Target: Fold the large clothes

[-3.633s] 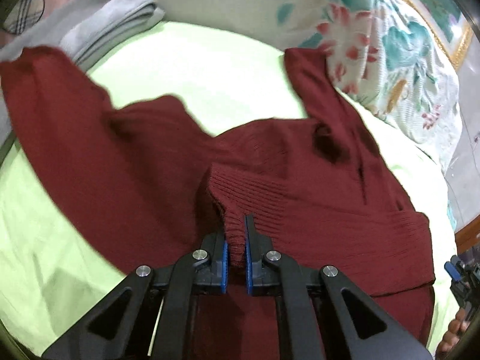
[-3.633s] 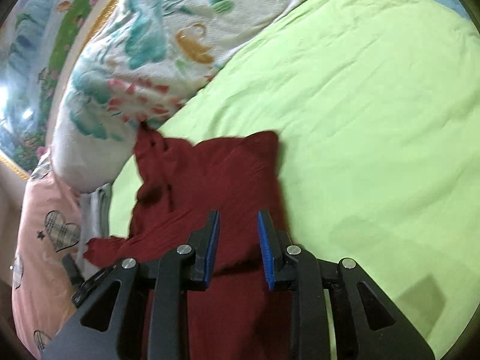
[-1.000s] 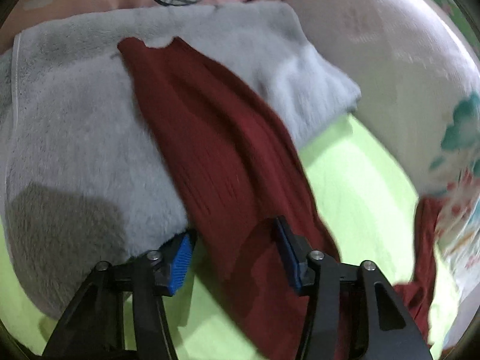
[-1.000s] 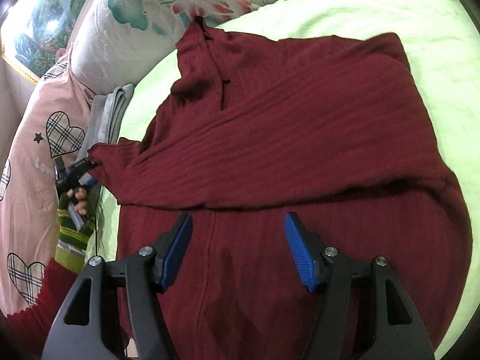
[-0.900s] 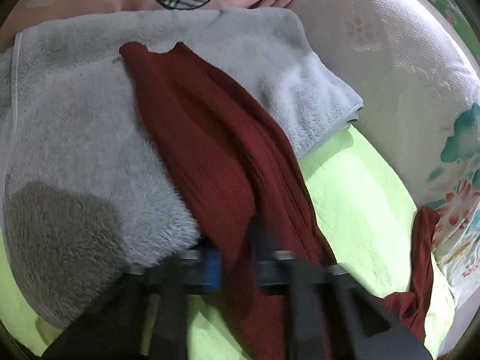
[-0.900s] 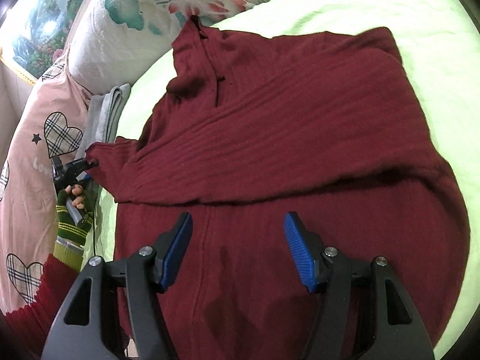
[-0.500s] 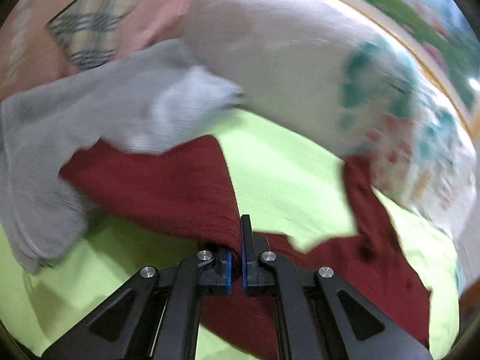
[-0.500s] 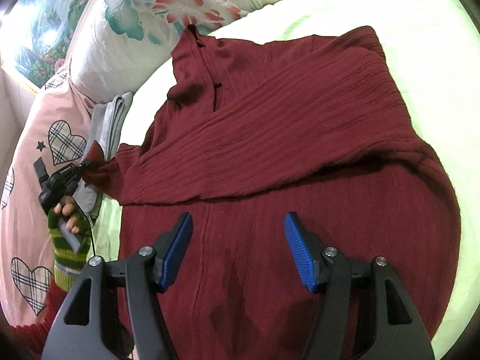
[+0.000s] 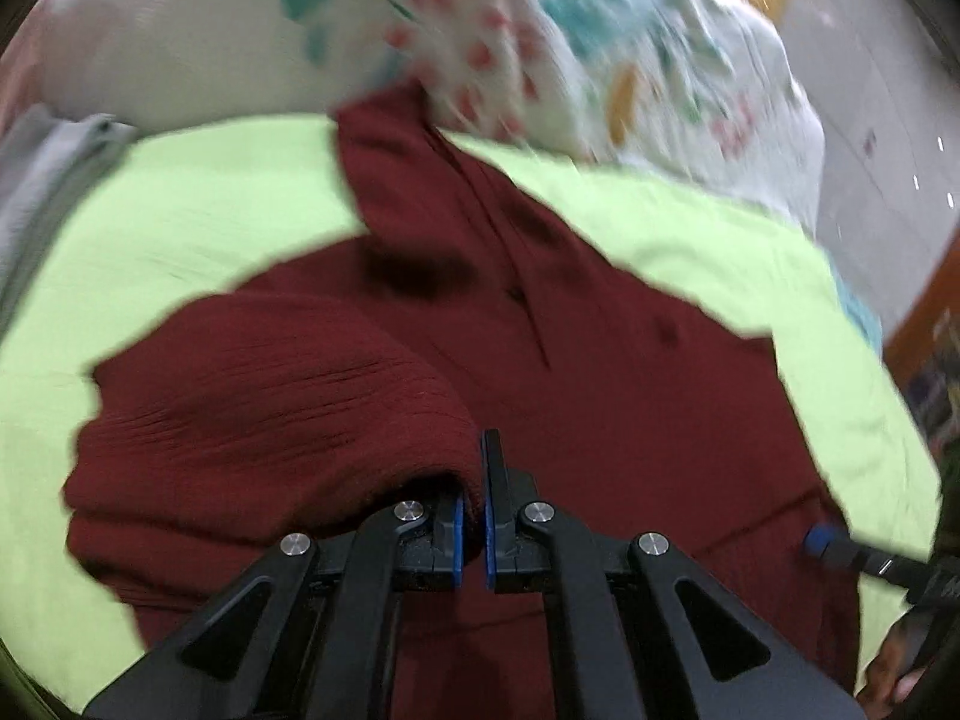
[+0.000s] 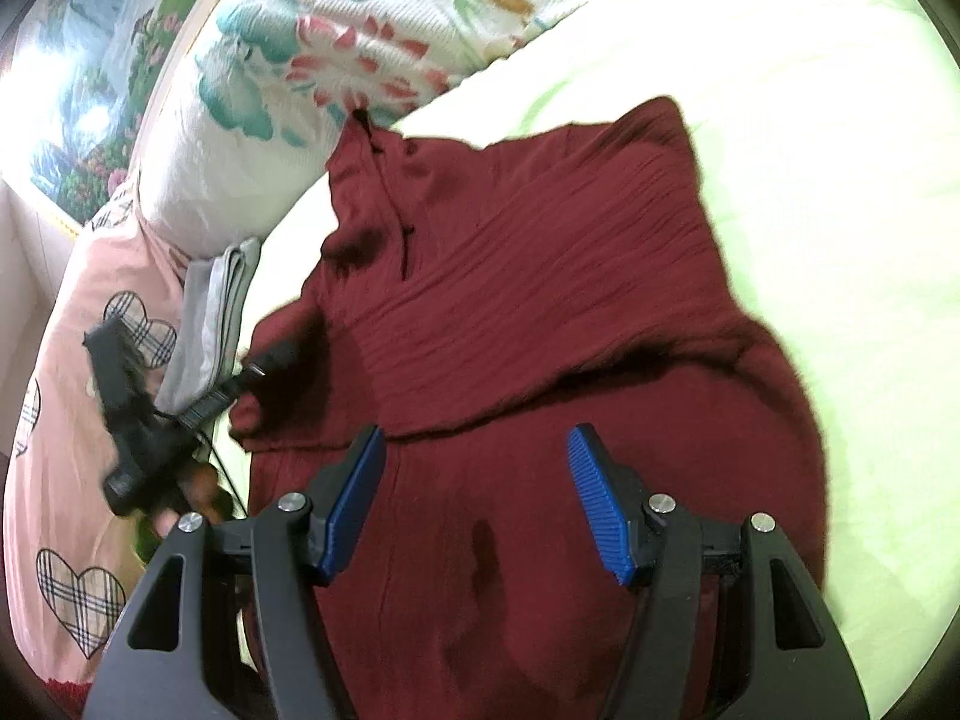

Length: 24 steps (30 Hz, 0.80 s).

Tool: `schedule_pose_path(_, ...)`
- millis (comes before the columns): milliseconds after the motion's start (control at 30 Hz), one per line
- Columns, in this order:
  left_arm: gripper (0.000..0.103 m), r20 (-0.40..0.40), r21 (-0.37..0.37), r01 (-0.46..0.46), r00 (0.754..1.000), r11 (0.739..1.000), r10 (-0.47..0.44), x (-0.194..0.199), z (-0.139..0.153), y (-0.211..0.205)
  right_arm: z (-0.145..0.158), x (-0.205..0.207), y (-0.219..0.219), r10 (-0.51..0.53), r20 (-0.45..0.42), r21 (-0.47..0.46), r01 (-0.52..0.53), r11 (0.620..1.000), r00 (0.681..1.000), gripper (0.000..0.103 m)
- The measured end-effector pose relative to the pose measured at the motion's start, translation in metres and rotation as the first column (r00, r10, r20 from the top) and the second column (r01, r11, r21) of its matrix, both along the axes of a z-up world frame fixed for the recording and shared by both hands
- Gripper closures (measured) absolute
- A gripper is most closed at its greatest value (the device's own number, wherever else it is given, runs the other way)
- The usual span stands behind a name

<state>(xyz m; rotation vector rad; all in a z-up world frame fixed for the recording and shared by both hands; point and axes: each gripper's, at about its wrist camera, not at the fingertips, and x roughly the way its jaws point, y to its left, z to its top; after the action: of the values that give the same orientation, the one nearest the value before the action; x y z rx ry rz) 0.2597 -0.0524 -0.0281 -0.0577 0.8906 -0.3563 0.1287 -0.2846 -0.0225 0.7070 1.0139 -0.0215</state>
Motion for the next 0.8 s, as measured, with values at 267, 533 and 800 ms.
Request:
schedule_pose_path(267,0.078,-0.1,0.001,0.047,0.994,0.999,-0.046,-0.009,-0.028,-0.003,0.012,0.015,0.004,0.021,0.027,-0.024,-0.02,1.0,0.999,0.039)
schedule_pose_path(533,0.058,-0.054,-0.009,-0.154,0.987,0.988,0.154,-0.066,-0.005,0.105,0.024,0.072,0.078,0.268,0.078,-0.126,-0.257,0.958,0.96,0.039)
schedule_pose_path(800,0.058,-0.097,0.014,-0.361,0.928,0.932,0.361,-0.056,-0.024,0.189,0.01,0.125,0.207,0.609,0.08,-0.339,-0.553,0.761,0.789,0.039)
